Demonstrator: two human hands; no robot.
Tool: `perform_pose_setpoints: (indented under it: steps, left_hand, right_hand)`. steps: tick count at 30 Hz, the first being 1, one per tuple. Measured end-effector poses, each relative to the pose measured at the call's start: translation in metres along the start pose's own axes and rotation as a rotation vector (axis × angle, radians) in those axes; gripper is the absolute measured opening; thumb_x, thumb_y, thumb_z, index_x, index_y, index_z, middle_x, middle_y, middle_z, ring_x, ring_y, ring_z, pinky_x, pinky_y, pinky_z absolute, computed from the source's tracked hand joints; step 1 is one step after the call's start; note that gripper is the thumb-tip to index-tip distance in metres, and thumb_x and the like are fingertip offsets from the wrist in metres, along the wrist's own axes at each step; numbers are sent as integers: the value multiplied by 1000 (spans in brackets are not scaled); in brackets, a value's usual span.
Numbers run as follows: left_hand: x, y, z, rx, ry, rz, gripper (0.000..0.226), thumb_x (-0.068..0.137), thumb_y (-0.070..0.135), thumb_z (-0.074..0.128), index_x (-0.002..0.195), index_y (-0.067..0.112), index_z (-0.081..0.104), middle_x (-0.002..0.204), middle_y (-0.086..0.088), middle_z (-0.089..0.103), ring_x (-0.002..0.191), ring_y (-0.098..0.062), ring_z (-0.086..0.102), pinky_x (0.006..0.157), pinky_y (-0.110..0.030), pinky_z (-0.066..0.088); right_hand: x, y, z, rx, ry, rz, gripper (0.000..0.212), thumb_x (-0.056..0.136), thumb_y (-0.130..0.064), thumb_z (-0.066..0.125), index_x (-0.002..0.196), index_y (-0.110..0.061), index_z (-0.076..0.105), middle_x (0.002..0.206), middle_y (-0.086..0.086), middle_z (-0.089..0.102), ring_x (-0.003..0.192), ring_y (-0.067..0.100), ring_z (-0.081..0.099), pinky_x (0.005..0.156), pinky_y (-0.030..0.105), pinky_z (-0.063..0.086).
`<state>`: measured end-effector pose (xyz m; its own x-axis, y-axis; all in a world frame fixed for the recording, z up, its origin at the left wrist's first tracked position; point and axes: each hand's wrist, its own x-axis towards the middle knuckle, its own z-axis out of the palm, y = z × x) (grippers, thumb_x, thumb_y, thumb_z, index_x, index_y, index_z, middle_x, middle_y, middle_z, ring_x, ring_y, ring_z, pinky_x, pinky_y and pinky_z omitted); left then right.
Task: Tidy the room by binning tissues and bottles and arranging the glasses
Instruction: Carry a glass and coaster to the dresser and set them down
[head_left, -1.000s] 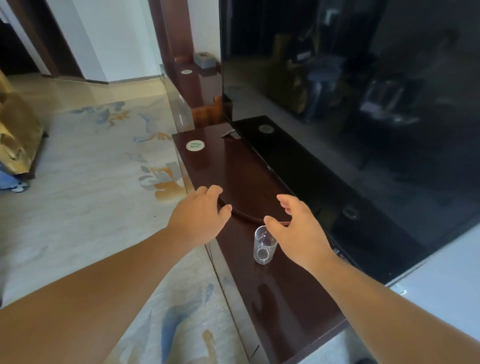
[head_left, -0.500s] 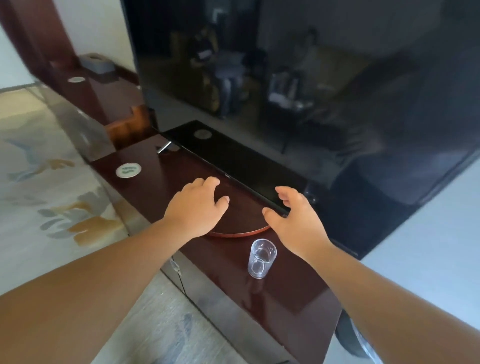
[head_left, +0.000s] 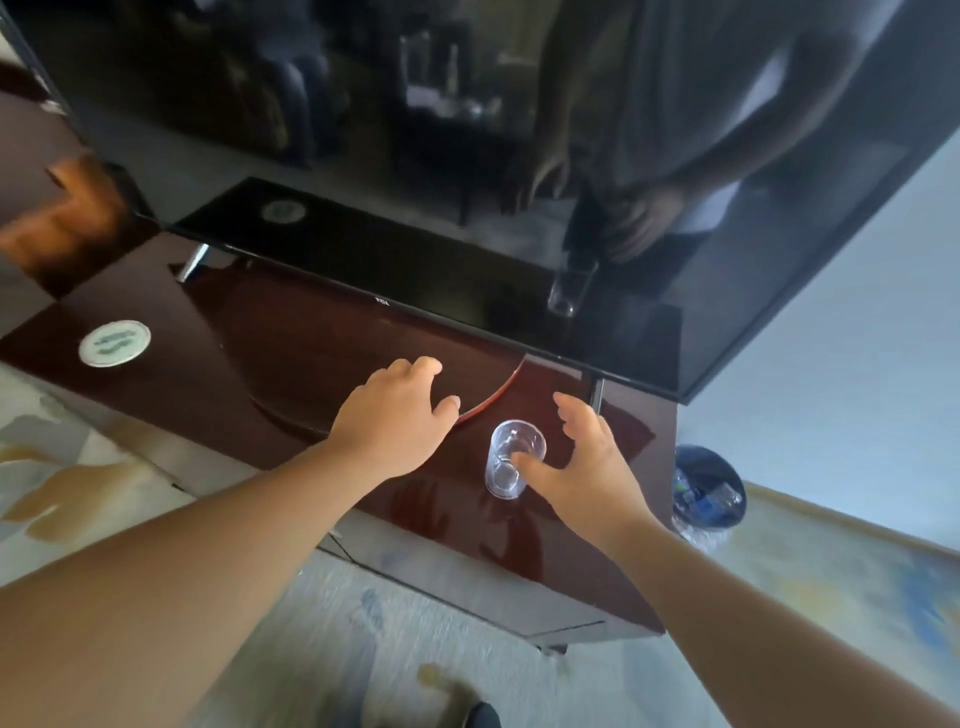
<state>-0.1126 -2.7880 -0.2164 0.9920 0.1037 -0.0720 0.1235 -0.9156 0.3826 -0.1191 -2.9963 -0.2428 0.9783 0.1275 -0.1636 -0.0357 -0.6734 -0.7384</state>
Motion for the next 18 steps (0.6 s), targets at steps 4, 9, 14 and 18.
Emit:
perform_pose_setpoints:
  steps: [4, 9, 14, 18]
  left_hand:
    - [4, -9, 32, 6, -51, -5, 48, 93, 43, 46, 135, 20, 44, 124, -6, 55, 115, -29, 52, 92, -45, 46]
    - [5, -23, 64, 16, -89, -25, 48, 92, 45, 46, 134, 21, 45, 122, -5, 56, 113, -28, 53, 91, -43, 47]
    - [6, -33, 83, 20, -118, -39, 49, 93, 46, 44, 135, 21, 44, 123, -5, 55, 114, -26, 52, 91, -40, 46]
    - [8, -36, 90, 26, -131, -49, 49, 93, 46, 43, 135, 21, 44, 123, -6, 55, 115, -26, 52, 91, -41, 45]
  right_hand:
    - [7, 33, 28, 41, -15, 60, 96, 72, -49, 78, 149, -33, 23, 150, -10, 32, 133, 5, 40, 98, 20, 34]
    - [15, 71, 63, 188, -19, 136, 109, 66, -45, 85, 151, -29, 19, 149, -9, 38, 132, 4, 41, 101, 21, 36]
    - [30, 85, 81, 281, -43, 152, 100, 63, -45, 85, 144, -36, 27, 139, -16, 47, 129, 3, 44, 101, 22, 37]
    - [39, 81, 84, 303, -34, 133, 93, 65, -41, 86, 139, -38, 32, 131, -18, 50, 119, 2, 50, 98, 22, 42]
